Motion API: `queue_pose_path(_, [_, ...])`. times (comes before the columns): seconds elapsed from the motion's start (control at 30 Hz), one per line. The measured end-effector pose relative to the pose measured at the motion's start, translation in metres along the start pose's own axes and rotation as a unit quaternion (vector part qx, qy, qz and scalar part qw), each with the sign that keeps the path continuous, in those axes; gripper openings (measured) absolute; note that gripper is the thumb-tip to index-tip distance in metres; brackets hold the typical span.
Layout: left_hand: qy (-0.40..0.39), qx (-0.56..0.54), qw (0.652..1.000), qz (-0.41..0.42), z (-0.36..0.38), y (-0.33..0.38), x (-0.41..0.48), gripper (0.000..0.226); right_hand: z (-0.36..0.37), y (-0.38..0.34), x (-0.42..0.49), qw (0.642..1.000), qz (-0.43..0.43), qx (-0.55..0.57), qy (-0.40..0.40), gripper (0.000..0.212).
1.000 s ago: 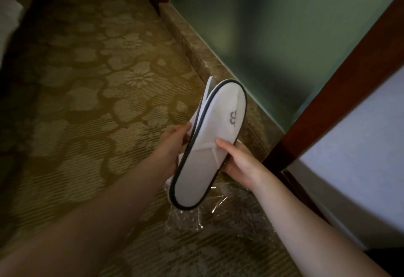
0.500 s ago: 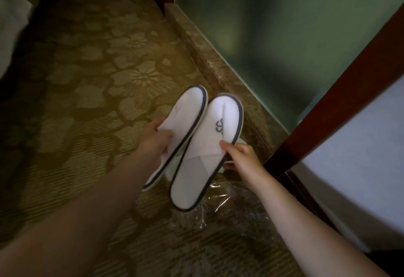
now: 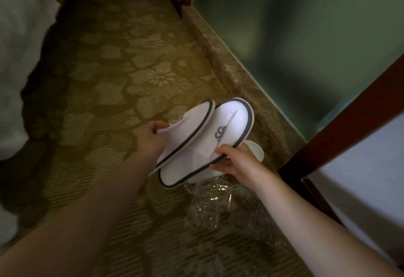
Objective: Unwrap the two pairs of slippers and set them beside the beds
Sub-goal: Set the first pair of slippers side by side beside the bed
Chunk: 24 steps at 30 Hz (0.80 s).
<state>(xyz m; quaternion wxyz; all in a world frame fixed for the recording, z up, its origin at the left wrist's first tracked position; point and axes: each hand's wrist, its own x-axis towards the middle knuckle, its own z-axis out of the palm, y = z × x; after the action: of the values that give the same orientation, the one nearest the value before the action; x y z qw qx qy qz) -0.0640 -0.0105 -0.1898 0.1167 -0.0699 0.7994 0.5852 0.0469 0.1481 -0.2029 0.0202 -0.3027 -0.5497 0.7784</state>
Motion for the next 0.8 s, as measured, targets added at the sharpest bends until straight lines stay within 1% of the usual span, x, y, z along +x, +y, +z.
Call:
queue_pose_path(0.03, [0.008, -0.007, 1.0, -0.001, -0.006, -0.003, 0.004, 0.02, 0.006, -0.001, 0.001, 1.0, 0.009, 0.008, -0.015, 0.004])
queue_pose_path(0.07, [0.018, -0.012, 1.0, 0.0, -0.013, -0.005, 0.008, 0.019, 0.014, -0.002, 0.002, 0.999, 0.015, 0.013, -0.031, 0.005])
queue_pose_path(0.13, [0.037, -0.02, 0.999, 0.006, -0.024, -0.007, 0.015, 0.017, 0.025, -0.003, 0.006, 0.998, 0.029, 0.008, -0.052, 0.016])
queue_pose_path(0.23, [0.064, -0.037, 0.997, 0.026, -0.05, -0.008, 0.024, 0.016, 0.049, -0.002, 0.012, 0.997, 0.047, -0.047, -0.041, 0.021])
queue_pose_path(0.3, [0.075, -0.022, 0.996, 0.038, -0.07, -0.012, 0.031, 0.018, 0.065, -0.003, 0.015, 0.995, 0.04, -0.083, -0.027, 0.016])
queue_pose_path(0.4, [0.085, 0.039, 0.995, 0.042, -0.105, -0.024, 0.043, 0.025, 0.088, -0.008, 0.024, 0.991, 0.019, -0.13, -0.016, 0.008])
queue_pose_path(0.47, [0.089, 0.054, 0.994, 0.012, -0.129, -0.036, 0.05, 0.027, 0.104, -0.014, 0.029, 0.984, 0.03, -0.172, -0.029, 0.012])
queue_pose_path(0.6, [0.074, -0.023, 0.993, -0.091, -0.162, -0.062, 0.059, 0.026, 0.134, -0.013, 0.04, 0.962, 0.088, -0.25, -0.068, 0.024])
queue_pose_path(0.67, [0.057, -0.055, 0.987, -0.141, -0.175, -0.071, 0.063, 0.028, 0.15, -0.008, 0.05, 0.955, 0.113, -0.264, -0.068, 0.026])
queue_pose_path(0.73, [0.048, -0.084, 0.981, -0.171, -0.184, -0.077, 0.068, 0.033, 0.162, 0.001, 0.059, 0.954, 0.136, -0.262, -0.061, 0.024])
queue_pose_path(0.77, [0.052, -0.093, 0.978, -0.179, -0.189, -0.082, 0.071, 0.031, 0.168, 0.01, 0.062, 0.951, 0.149, -0.263, -0.057, 0.023])
queue_pose_path(0.8, [0.06, -0.099, 0.977, -0.181, -0.192, -0.085, 0.073, 0.023, 0.173, 0.018, 0.064, 0.95, 0.16, -0.264, -0.05, 0.022])
